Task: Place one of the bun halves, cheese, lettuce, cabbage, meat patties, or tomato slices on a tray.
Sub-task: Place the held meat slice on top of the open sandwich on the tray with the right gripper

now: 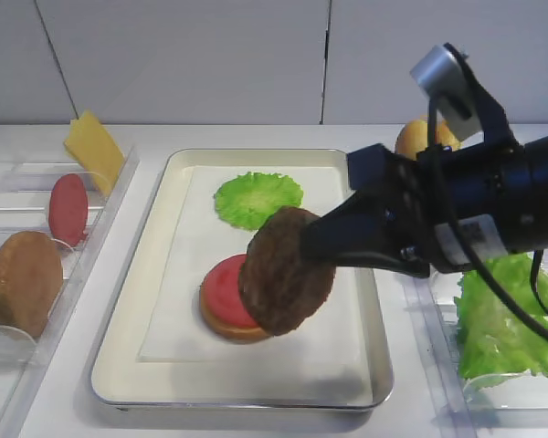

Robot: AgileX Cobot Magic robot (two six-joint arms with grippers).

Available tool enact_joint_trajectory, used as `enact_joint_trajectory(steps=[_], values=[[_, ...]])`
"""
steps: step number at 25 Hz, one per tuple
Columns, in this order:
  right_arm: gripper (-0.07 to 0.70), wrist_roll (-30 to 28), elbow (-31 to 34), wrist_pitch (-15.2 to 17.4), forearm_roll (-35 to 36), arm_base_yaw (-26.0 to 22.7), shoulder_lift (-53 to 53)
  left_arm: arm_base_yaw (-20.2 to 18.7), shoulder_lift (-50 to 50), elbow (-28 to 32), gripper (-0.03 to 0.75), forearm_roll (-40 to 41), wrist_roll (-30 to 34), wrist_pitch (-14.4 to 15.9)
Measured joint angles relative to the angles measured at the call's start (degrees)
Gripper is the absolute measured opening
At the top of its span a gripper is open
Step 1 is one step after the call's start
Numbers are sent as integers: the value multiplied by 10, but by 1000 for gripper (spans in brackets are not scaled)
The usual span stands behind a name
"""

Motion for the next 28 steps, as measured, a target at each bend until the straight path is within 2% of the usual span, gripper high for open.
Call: enact_joint_trajectory(steps=[3, 5, 7, 13, 17, 21, 28], values=[[138, -79, 0, 99, 66, -62, 55, 0, 0, 0, 467, 0, 0, 0], [138, -119, 0, 159, 94, -76, 96, 0, 0, 0, 467, 0, 0, 0], [138, -151, 0, 185, 117, -77, 138, 0, 0, 0, 467, 0, 0, 0], [137, -216, -19, 191, 151, -79, 231, 0, 0, 0, 467, 0, 0, 0], [137, -218, -55, 191, 158, -77, 254, 0, 0, 0, 467, 0, 0, 0], [137, -211, -88, 192, 166, -52, 271, 0, 0, 0, 467, 0, 0, 0], [137, -210, -100, 192, 164, -52, 319, 0, 0, 0, 467, 0, 0, 0]])
